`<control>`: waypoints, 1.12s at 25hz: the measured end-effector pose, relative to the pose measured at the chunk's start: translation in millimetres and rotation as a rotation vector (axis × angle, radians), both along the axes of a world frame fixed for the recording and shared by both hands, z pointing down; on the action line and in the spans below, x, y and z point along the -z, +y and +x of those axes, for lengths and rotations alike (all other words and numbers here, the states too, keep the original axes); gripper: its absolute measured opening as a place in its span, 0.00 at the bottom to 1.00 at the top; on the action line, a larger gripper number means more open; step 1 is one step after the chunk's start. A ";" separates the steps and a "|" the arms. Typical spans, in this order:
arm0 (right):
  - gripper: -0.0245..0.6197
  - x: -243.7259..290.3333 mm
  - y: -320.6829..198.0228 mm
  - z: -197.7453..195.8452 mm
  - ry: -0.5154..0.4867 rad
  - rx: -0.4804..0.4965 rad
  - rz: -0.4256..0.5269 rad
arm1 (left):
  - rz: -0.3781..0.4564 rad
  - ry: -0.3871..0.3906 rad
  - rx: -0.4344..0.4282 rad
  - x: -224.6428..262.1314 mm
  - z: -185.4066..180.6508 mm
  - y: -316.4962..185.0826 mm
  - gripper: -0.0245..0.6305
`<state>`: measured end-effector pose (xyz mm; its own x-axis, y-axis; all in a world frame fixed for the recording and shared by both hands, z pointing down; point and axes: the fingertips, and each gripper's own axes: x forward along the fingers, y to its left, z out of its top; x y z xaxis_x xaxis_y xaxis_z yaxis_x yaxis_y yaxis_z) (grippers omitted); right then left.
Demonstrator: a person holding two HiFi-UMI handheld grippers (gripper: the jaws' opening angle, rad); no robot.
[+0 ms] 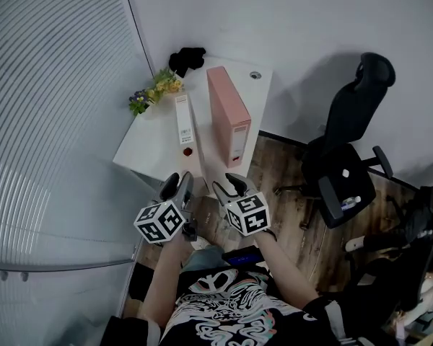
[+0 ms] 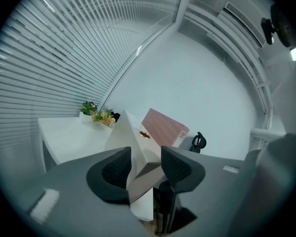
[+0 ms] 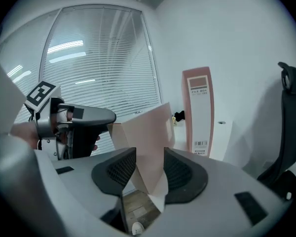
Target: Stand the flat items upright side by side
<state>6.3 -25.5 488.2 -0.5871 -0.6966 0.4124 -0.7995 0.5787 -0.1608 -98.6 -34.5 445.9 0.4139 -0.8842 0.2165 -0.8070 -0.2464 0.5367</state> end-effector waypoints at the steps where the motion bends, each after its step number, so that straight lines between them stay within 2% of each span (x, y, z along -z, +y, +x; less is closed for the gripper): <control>1: 0.28 5.6 0.2 0.5 -0.006 0.001 0.010 | 0.002 -0.001 0.010 1.0 -2.9 -1.0 0.30; 10: 0.29 57.1 -6.2 -4.1 -0.084 -0.020 0.055 | 0.048 -0.005 0.079 12.2 -42.7 -21.5 0.29; 14: 0.30 82.5 -19.4 -10.3 -0.093 -0.026 0.074 | 0.059 0.004 0.065 12.7 -47.6 -32.3 0.26; 20: 0.31 99.4 -56.4 -35.0 -0.048 -0.033 0.081 | 0.044 0.129 -0.074 8.6 -43.6 -61.0 0.25; 23: 0.31 97.7 -79.0 -44.7 -0.014 -0.057 0.063 | 0.026 0.192 -0.159 9.2 -38.8 -82.3 0.28; 28: 0.35 91.2 -120.2 -67.8 0.053 -0.092 0.019 | -0.016 0.236 -0.312 0.3 -38.4 -120.4 0.34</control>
<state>-61.4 -145.7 397.0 -0.4979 -0.7546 0.4274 -0.8567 0.5047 -0.1069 -136.9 -154.9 445.6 0.7021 -0.7056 0.0958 -0.5489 -0.4506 0.7041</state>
